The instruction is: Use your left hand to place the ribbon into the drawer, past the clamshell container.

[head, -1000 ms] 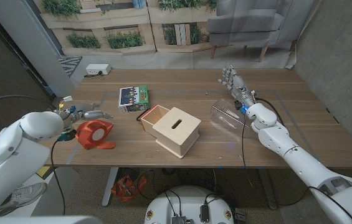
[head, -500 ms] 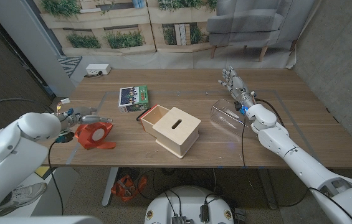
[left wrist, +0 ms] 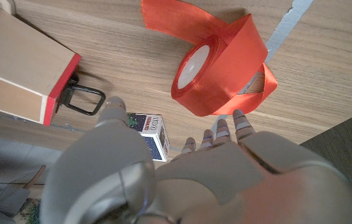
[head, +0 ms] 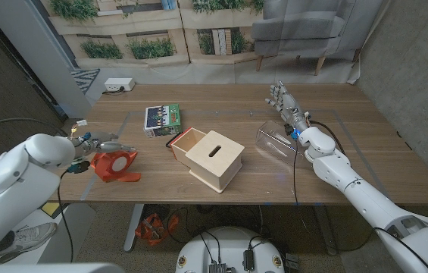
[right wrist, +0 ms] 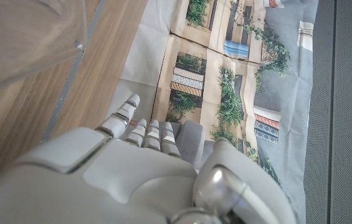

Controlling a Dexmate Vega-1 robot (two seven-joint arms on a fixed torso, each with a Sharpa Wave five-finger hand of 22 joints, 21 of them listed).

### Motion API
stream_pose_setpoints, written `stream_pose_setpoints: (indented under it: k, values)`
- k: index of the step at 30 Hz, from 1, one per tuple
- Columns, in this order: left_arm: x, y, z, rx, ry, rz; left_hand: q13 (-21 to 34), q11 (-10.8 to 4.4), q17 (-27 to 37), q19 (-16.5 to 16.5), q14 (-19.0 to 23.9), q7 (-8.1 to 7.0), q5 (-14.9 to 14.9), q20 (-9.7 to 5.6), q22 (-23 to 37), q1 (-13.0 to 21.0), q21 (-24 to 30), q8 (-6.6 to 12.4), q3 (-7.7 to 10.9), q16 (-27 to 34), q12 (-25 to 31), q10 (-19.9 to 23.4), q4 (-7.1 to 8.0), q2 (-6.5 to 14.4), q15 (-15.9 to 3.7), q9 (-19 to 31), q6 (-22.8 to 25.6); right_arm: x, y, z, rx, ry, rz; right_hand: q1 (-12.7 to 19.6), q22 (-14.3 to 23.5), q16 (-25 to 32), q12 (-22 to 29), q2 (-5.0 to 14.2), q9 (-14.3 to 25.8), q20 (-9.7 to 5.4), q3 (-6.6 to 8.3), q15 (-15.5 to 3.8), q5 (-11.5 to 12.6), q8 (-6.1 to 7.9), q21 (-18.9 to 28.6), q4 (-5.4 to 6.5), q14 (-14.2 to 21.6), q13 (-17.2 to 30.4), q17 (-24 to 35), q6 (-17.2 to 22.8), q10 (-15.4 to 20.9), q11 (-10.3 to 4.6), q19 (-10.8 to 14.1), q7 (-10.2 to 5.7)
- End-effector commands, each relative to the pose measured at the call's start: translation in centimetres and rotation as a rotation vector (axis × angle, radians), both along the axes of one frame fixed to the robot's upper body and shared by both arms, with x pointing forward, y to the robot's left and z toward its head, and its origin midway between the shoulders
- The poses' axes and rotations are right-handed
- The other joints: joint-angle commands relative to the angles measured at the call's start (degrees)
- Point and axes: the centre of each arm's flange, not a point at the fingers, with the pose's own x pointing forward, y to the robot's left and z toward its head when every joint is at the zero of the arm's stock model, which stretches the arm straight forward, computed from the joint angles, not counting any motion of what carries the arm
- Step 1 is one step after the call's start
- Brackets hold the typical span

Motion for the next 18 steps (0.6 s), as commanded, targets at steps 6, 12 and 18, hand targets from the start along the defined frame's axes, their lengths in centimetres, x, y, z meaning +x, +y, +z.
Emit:
stream_pose_setpoints:
  k: [6, 12, 18]
  values:
    - [1.2, -0.8, -0.3, 0.065, 0.057, 0.003, 1.02, 0.22, 0.39, -1.32, -8.61, 5.39, -0.34, 0.07, 0.15, 1.53, 0.36, 0.08, 2.13, 0.15, 0.36, -10.61, -0.03, 0.09, 0.46, 0.26, -13.97, 0.6, -0.2, 0.1, 0.012, 0.002, -0.006, -0.27, 0.10, -0.17, 0.20, 0.02, 0.28, -0.13, 0.29, -0.14, 0.06, 0.13, -0.10, 0.07, 0.63, 0.31, 0.00, 0.55, 0.53, 0.13, 0.45, 0.12]
    - [1.5, -1.4, -0.6, 0.090, 0.085, 0.006, 1.76, 0.20, 0.44, -1.98, -9.31, 5.41, -0.65, 0.08, 0.22, 1.94, 0.49, 0.03, 3.62, 0.18, 0.38, -11.56, -0.02, 0.06, 0.48, 0.29, -15.29, 0.8, -0.5, 0.0, 0.017, 0.002, -0.010, -0.30, 0.10, -0.16, 0.22, 0.03, 0.28, -0.15, 0.37, -0.13, 0.06, 0.13, -0.09, 0.07, 0.67, 0.31, 0.00, 0.54, 0.59, 0.00, 0.50, 0.11]
    - [1.4, -1.7, -0.9, 0.097, 0.110, 0.005, 2.34, 0.17, 0.53, -2.59, -10.19, 5.39, -0.80, 0.07, 0.28, 2.14, 0.58, 0.03, 4.92, 0.19, 0.32, -12.64, -0.02, 0.24, 0.50, 0.29, -17.08, 0.9, -0.6, -0.1, 0.026, 0.009, -0.012, -0.33, 0.10, -0.17, 0.24, 0.03, 0.28, -0.17, 0.43, -0.11, 0.05, 0.12, -0.07, 0.06, 0.68, 0.31, 0.00, 0.53, 0.66, 0.04, 0.58, 0.11]
